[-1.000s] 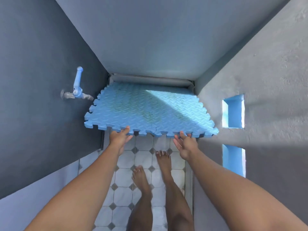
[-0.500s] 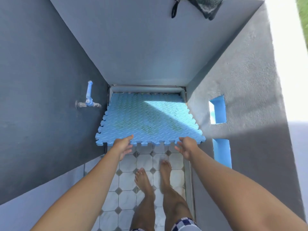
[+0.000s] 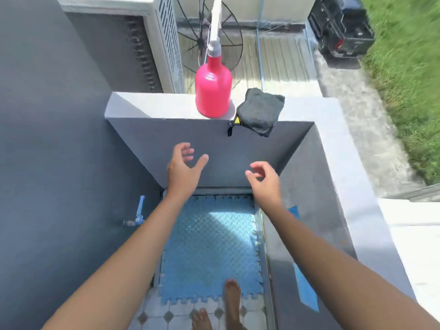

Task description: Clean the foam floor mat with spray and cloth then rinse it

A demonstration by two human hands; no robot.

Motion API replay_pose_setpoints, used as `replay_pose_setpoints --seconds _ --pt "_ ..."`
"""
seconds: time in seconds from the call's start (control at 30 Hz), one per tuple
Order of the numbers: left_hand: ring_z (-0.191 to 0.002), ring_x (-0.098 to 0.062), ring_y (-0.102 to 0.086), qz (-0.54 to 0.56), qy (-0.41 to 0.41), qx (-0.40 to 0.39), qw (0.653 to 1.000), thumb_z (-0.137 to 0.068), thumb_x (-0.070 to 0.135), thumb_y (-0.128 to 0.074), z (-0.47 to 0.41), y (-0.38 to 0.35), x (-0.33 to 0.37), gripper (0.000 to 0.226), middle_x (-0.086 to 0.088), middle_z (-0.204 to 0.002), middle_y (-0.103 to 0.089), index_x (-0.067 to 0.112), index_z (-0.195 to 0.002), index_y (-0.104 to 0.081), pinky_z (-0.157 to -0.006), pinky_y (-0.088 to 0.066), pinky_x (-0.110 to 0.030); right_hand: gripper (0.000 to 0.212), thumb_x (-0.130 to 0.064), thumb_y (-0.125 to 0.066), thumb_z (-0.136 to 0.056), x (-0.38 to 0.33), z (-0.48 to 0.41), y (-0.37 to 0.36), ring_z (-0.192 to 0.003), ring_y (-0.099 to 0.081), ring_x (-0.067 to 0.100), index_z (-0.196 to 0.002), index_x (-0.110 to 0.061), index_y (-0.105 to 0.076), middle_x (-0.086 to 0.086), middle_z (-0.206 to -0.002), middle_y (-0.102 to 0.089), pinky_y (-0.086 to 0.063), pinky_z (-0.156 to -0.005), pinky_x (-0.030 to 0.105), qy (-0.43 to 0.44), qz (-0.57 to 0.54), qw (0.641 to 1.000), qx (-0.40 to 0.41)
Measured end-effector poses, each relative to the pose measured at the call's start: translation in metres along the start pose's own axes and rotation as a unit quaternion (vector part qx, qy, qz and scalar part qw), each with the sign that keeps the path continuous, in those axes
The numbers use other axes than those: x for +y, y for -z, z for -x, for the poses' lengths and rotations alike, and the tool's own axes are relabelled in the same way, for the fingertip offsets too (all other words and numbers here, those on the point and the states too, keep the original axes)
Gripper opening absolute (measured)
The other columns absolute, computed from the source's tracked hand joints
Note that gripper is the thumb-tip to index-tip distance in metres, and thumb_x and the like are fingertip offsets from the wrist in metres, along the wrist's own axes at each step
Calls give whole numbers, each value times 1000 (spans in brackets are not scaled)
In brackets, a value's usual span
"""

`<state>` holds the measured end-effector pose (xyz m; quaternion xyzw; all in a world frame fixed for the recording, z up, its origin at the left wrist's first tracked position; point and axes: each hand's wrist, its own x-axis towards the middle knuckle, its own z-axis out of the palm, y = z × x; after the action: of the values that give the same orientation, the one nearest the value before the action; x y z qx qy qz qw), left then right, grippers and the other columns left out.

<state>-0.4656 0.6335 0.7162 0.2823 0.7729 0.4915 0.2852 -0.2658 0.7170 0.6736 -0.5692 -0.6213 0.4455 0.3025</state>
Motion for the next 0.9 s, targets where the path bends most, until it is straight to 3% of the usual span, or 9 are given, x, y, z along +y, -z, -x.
replay_pose_setpoints --seconds 0.13,0.23,0.33,0.4,0.5,0.63,0.77,0.83,0.9 --pt "-113 -15 -59 -7 -110 42 993 -81 40 -83 -56 -17 66 66 -2 -127 -60 15 -134 -50 -99 -50 -34 41 -27 -74 -85 -48 -80 6 -121 -48 19 -123 -21 -59 -1 -130 -53 -42 -107 38 181 160 969 44" --pt "-125 -16 -54 -4 -145 68 987 -77 43 -86 -98 -28 109 82 -3 -138 -55 13 -142 -46 -106 -43 -26 81 -40 -77 -83 -63 -134 1 -152 -17 23 -151 -22 -37 0 -162 -25 -16 -123 37 219 250 942 -35" --pt "-138 -15 -46 14 -164 42 986 -76 45 -87 -142 -37 143 94 -1 -151 -47 15 -151 -39 -113 -35 -25 98 -49 -74 -83 -49 -160 -3 -155 -3 23 -159 -24 -18 1 -168 -11 -5 -125 45 220 396 888 -80" --pt "-139 -14 -44 19 -177 -1 984 -77 44 -86 -168 -45 160 96 0 -152 -46 14 -154 -37 -116 -35 -28 93 -37 -75 -85 -38 -165 -5 -155 -7 25 -159 -24 -20 3 -167 -14 -8 -125 47 249 436 863 -50" --pt "-132 -20 -53 53 -199 -29 978 -83 39 -83 -189 -54 177 84 1 -144 -51 12 -151 -41 -107 -47 -30 86 -16 -74 -84 -36 -166 -7 -153 -16 27 -156 -23 -29 5 -164 -24 -13 -125 47 259 416 871 -33" --pt "-68 -34 -67 103 -220 9 970 -97 34 -67 -183 -55 190 40 -7 -100 -67 11 -128 -62 -55 -55 -34 74 2 -71 -79 -37 -166 3 -147 -32 29 -147 -18 -49 8 -154 -43 -22 -122 48 279 362 889 -27" --pt "-48 -29 -51 119 -217 14 969 -101 40 -60 -143 -45 187 40 -12 -76 -58 0 -102 -63 -48 -47 -37 57 7 -55 -83 -43 -149 9 -144 -38 22 -134 -18 -62 2 -146 -54 -22 -122 41 223 245 943 -36" --pt "-48 -38 -47 125 -216 28 968 -103 39 -57 -117 -38 178 46 -25 -73 -52 -7 -100 -62 -46 -43 -35 54 7 -53 -84 -46 -130 13 -138 -45 20 -129 -20 -65 -1 -137 -61 -32 -117 37 188 174 966 -31" --pt "-49 -37 -50 107 -240 17 965 -104 34 -56 -85 -27 164 39 -18 -63 -47 -2 -94 -63 -46 -40 -33 49 4 -52 -86 -49 -102 15 -124 -55 18 -126 -20 -66 -3 -126 -66 -42 -107 33 154 121 980 -34"
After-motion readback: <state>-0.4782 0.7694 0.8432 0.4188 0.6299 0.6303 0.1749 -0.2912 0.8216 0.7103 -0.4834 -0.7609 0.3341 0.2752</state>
